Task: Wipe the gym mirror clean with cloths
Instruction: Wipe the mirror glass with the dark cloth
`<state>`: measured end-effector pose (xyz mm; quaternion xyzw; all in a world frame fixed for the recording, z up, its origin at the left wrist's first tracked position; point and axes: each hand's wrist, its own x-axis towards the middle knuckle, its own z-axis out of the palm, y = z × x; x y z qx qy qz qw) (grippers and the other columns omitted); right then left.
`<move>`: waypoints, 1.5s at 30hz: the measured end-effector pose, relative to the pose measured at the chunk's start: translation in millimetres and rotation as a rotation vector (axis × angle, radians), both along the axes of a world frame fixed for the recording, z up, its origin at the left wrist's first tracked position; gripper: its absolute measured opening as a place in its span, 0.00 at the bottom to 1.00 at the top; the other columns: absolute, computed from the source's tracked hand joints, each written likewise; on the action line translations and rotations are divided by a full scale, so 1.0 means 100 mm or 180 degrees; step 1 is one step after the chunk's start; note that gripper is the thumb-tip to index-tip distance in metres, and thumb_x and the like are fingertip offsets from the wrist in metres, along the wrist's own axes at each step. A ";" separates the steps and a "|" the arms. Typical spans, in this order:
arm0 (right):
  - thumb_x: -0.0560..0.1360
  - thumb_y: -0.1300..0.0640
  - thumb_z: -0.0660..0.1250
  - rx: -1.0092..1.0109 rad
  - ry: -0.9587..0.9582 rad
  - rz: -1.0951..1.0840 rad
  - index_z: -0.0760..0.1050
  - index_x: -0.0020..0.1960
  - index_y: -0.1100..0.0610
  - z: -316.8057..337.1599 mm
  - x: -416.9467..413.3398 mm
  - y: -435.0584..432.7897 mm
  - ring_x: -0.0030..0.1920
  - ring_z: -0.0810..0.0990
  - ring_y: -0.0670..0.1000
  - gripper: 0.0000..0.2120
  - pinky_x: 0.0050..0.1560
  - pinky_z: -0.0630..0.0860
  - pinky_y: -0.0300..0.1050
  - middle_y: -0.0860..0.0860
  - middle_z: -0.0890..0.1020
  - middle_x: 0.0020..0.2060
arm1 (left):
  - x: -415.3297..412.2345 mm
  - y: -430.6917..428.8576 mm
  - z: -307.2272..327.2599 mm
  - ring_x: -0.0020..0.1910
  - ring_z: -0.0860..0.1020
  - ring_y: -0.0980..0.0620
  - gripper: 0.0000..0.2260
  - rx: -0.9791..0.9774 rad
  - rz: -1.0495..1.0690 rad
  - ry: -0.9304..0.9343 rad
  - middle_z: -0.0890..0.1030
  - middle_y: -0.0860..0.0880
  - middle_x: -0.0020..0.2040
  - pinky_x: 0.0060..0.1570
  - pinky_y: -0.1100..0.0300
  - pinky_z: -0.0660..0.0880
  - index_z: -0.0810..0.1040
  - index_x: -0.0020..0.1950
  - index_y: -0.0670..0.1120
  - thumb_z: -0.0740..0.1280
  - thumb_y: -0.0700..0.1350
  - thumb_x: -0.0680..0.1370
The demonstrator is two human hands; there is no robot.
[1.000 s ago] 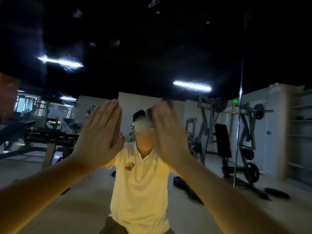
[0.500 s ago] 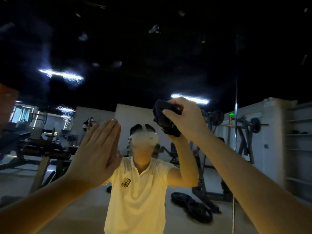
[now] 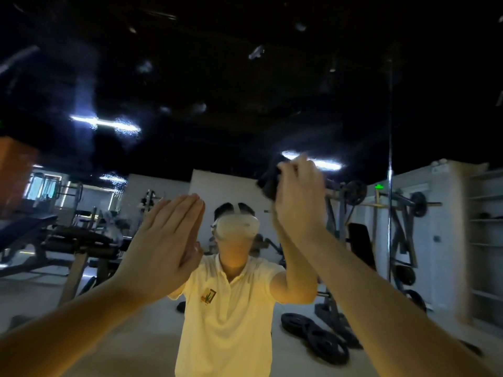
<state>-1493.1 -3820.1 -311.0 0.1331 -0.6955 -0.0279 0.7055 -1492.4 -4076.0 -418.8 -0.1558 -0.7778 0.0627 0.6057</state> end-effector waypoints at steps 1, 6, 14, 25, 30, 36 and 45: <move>0.72 0.54 0.74 0.0358 -0.0046 0.0057 0.78 0.62 0.57 -0.13 0.00 -0.13 0.57 0.75 0.55 0.20 0.59 0.74 0.50 0.56 0.76 0.58 | 0.00 0.00 0.03 0.80 0.63 0.40 0.33 0.0055 -0.0036 0.0028 0.64 0.39 0.81 0.79 0.39 0.57 0.63 0.81 0.38 0.55 0.55 0.80; 0.72 0.56 0.67 0.1775 0.0087 -0.0467 0.77 0.67 0.59 -0.12 -0.03 -0.17 0.61 0.76 0.59 0.24 0.61 0.72 0.54 0.59 0.78 0.62 | -0.04 -0.06 0.13 0.80 0.62 0.39 0.33 0.0241 -0.0128 0.0078 0.63 0.37 0.81 0.78 0.38 0.60 0.63 0.80 0.36 0.55 0.56 0.80; 0.84 0.51 0.52 -0.0640 -0.0151 -0.1272 0.63 0.77 0.68 1.02 -0.09 0.61 0.81 0.54 0.62 0.28 0.80 0.54 0.63 0.64 0.58 0.81 | -0.09 -0.16 0.11 0.83 0.57 0.41 0.33 0.0069 -0.0104 0.0112 0.59 0.38 0.83 0.77 0.36 0.61 0.60 0.82 0.38 0.52 0.57 0.82; 0.86 0.46 0.47 0.1667 -0.0613 -0.0306 0.52 0.83 0.60 -0.82 -0.09 -0.58 0.82 0.48 0.61 0.30 0.82 0.45 0.60 0.61 0.52 0.82 | 0.08 -0.26 -0.02 0.75 0.68 0.36 0.31 0.0289 -0.0230 0.0486 0.69 0.33 0.76 0.76 0.40 0.60 0.68 0.76 0.32 0.55 0.52 0.80; 0.86 0.40 0.41 -0.0463 -0.0739 -0.0829 0.49 0.83 0.63 -0.32 -0.04 0.69 0.82 0.48 0.63 0.34 0.80 0.54 0.64 0.63 0.52 0.82 | 0.06 -0.25 -0.20 0.81 0.61 0.39 0.36 0.0075 0.0031 -0.0007 0.63 0.36 0.81 0.79 0.40 0.58 0.61 0.81 0.35 0.54 0.61 0.82; 0.86 0.41 0.41 -0.0853 -0.0645 -0.0427 0.48 0.83 0.64 -0.58 -0.04 0.10 0.83 0.45 0.62 0.34 0.81 0.50 0.62 0.64 0.49 0.82 | 0.15 -0.24 -0.18 0.78 0.66 0.36 0.40 -0.0061 0.0191 -0.0095 0.65 0.34 0.79 0.75 0.36 0.65 0.63 0.79 0.33 0.57 0.64 0.79; 0.79 0.58 0.50 0.2335 -0.1013 0.0055 0.56 0.82 0.60 -1.86 0.01 -0.73 0.83 0.49 0.59 0.31 0.81 0.49 0.60 0.59 0.56 0.82 | 0.24 -0.44 -0.87 0.80 0.61 0.37 0.30 0.0138 -0.0216 0.0019 0.64 0.34 0.79 0.78 0.36 0.59 0.61 0.80 0.35 0.48 0.56 0.87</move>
